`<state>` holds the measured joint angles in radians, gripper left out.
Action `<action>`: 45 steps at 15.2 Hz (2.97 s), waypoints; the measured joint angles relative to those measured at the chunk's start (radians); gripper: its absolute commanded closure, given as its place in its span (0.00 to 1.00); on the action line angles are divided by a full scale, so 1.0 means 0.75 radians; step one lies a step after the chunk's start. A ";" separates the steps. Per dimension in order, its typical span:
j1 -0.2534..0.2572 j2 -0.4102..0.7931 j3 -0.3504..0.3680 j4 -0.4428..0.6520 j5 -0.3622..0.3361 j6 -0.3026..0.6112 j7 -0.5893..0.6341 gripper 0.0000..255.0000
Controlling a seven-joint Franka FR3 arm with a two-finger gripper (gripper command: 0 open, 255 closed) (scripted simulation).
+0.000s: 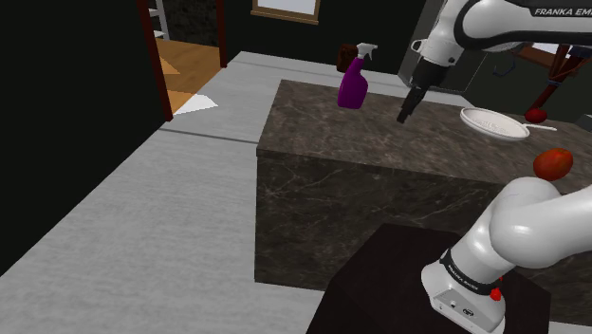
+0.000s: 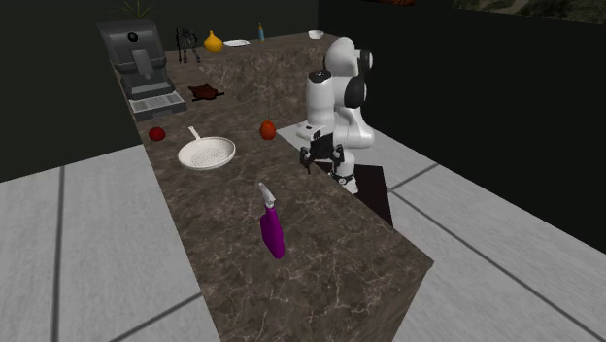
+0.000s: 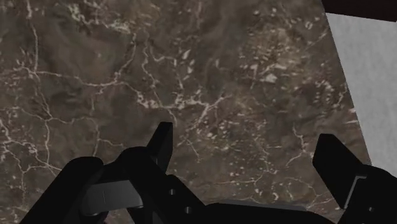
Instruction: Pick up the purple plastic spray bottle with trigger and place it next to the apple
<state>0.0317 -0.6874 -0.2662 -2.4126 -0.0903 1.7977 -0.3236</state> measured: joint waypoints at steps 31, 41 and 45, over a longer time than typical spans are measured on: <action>0.303 1.164 -0.814 0.926 1.082 0.134 -1.636 0.00; 0.304 1.162 -0.813 0.922 1.082 0.137 -1.636 1.00; 0.304 1.162 -0.813 0.923 1.082 0.137 -1.636 1.00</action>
<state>0.2597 0.1844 -0.8763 -1.7207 0.7213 1.9007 -1.5508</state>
